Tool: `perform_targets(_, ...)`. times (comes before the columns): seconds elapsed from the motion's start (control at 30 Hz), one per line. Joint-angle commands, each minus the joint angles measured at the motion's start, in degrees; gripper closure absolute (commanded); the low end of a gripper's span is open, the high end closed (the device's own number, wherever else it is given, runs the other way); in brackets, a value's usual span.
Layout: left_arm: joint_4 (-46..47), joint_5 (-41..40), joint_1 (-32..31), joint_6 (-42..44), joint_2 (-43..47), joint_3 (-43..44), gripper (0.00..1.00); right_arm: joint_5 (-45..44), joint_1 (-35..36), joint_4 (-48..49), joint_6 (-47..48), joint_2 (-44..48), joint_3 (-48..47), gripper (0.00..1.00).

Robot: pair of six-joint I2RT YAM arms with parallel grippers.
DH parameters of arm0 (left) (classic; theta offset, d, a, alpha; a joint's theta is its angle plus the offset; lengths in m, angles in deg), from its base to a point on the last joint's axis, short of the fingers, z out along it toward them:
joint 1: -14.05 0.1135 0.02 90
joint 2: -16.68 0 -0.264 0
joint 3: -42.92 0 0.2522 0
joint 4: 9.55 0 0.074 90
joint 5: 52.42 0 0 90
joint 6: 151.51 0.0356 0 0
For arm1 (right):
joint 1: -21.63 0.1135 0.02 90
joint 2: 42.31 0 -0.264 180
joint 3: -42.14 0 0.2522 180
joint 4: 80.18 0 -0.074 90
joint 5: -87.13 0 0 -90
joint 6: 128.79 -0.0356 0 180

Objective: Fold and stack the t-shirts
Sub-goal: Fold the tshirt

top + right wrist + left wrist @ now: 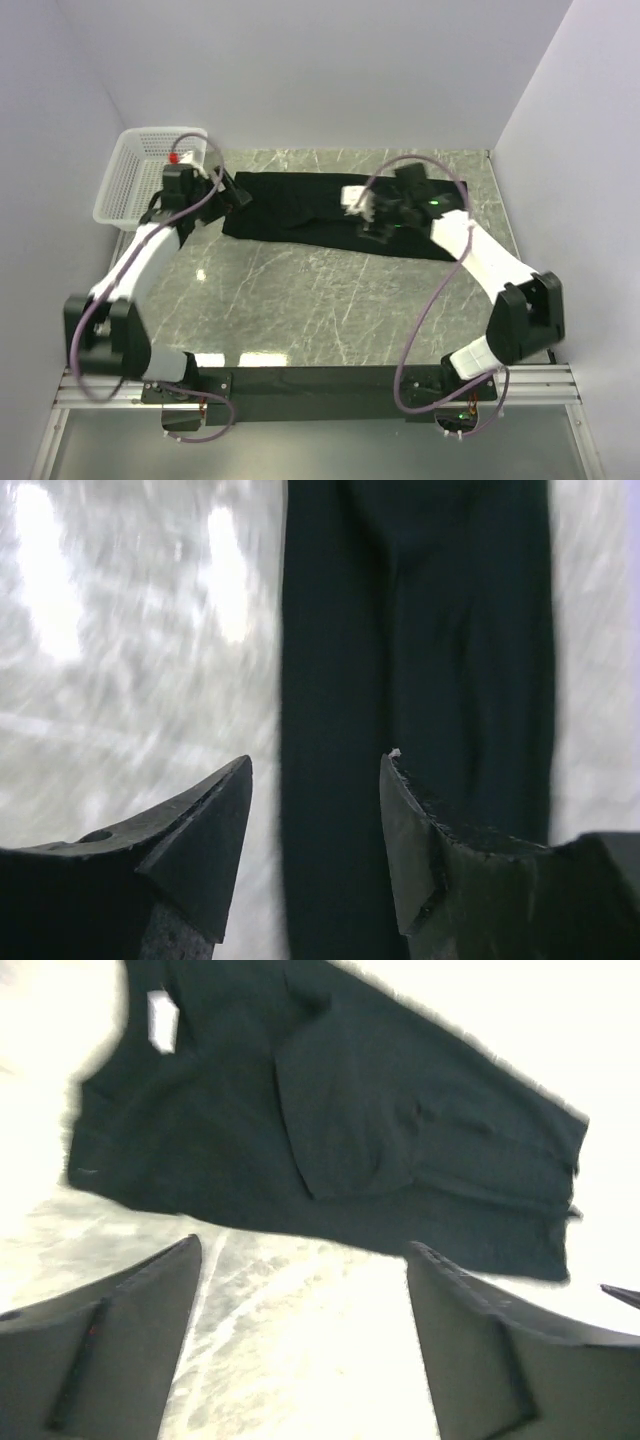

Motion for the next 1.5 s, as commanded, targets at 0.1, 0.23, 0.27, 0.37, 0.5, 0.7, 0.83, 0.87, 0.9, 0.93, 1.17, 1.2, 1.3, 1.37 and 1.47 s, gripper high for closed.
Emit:
perform_targets(0.1,2.6,-8.72,4.44,1.91,16.17,-10.55,0.07,-10.92,13.49,14.59,7.18,-14.15,-10.31,0.38)
perform_targets(0.23,-1.44,-11.61,5.32,1.56,24.68,-14.69,0.07,-15.15,18.33,20.39,6.91,-22.26,-15.15,0.38)
perform_targets(0.27,-2.58,-12.58,6.71,1.29,26.01,-16.09,0.05,-15.76,19.65,22.32,7.87,-23.4,-16.11,0.38)
perform_targets(0.37,-3.55,-13.64,7.25,0.06,30.94,-18.55,0.03,-17.35,20.8,23.48,8.23,-27.45,-17.87,0.38)
perform_targets(0.5,-4.96,-14.08,7.34,-0.64,34.38,-19.96,0.03,-20.51,22.21,23.84,8.32,-32.46,-20.77,0.38)
perform_targets(0.7,-4.79,-13.12,7.43,-1.87,35.69,-21.28,0.03,-24.21,22.56,22.51,9.19,-37.47,-25.7,0.39)
perform_targets(0.83,-4.61,-12.76,7.61,-2.22,35.96,-22.25,0.04,-23.68,22.74,21.29,10.69,-37.65,-24.31,0.4)
perform_targets(0.87,-4.61,-12.59,7.52,-2.22,36.04,-22.34,0.04,-23.42,22.74,21.2,11.22,-37.22,-23.86,0.4)
perform_targets(0.9,-4.61,-12.5,7.52,-2.14,36.22,-22.43,0.04,-23.24,22.82,21.37,11.31,-36.95,-23.25,0.4)
perform_targets(0.93,-4.61,-12.5,7.52,-2.22,36.22,-22.69,0.04,-23.15,22.91,21.72,11.31,-36.77,-22.72,0.4)
perform_targets(1.17,-4.26,-11.88,7.61,-3.02,36.13,-22.96,0.04,-25.26,23.7,21.73,9.73,-40.01,-24.9,0.42)
perform_targets(1.2,-4.35,-11.88,7.61,-3.02,36.22,-22.87,0.04,-25.78,23.7,21.72,9.55,-40.63,-25.52,0.43)
perform_targets(1.3,-4.96,-12.23,7.61,-2.75,36.31,-22.69,0.04,-27.19,23.7,22.78,8.15,-42.31,-27.46,0.44)
perform_targets(1.37,-5.22,-12.41,7.69,-2.75,36.4,-22.78,0.04,-27.2,23.7,22.17,8.14,-42.92,-28.34,0.47)
perform_targets(1.47,-5.05,-12.32,7.69,-2.93,36.49,-23.13,0.04,-27.37,23.79,22.6,8.58,-43.36,-28.16,0.53)
